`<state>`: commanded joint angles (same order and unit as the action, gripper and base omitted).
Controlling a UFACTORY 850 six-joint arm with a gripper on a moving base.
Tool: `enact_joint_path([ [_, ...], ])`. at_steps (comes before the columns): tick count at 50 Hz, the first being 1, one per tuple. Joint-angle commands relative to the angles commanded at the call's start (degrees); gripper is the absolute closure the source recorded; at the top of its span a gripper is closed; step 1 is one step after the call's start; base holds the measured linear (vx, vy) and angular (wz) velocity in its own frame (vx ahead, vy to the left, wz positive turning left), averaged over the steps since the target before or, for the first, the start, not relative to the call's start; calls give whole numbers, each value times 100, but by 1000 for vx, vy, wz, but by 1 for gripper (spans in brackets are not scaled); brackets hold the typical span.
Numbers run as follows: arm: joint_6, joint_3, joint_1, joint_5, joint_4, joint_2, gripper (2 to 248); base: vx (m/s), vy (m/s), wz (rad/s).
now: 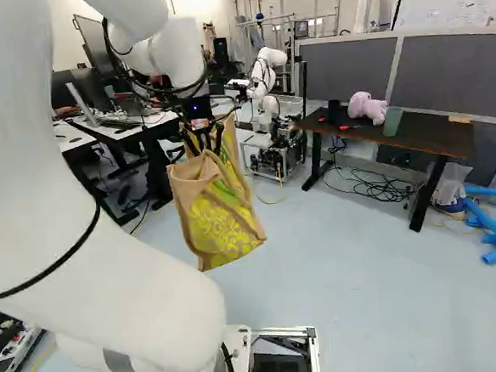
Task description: Pick up the bag on the ground and place it on the table
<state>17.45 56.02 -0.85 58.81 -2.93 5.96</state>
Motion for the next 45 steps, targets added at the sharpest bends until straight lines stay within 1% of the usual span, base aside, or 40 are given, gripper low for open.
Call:
enact_joint_path([
  [24, 0, 474, 6, 447, 0, 3, 228, 0, 0, 0],
  [38, 0, 717, 9, 602, 0, 36, 228, 0, 0, 0],
  [45, 0, 763, 10, 636, 0, 51, 228, 0, 0, 0],
])
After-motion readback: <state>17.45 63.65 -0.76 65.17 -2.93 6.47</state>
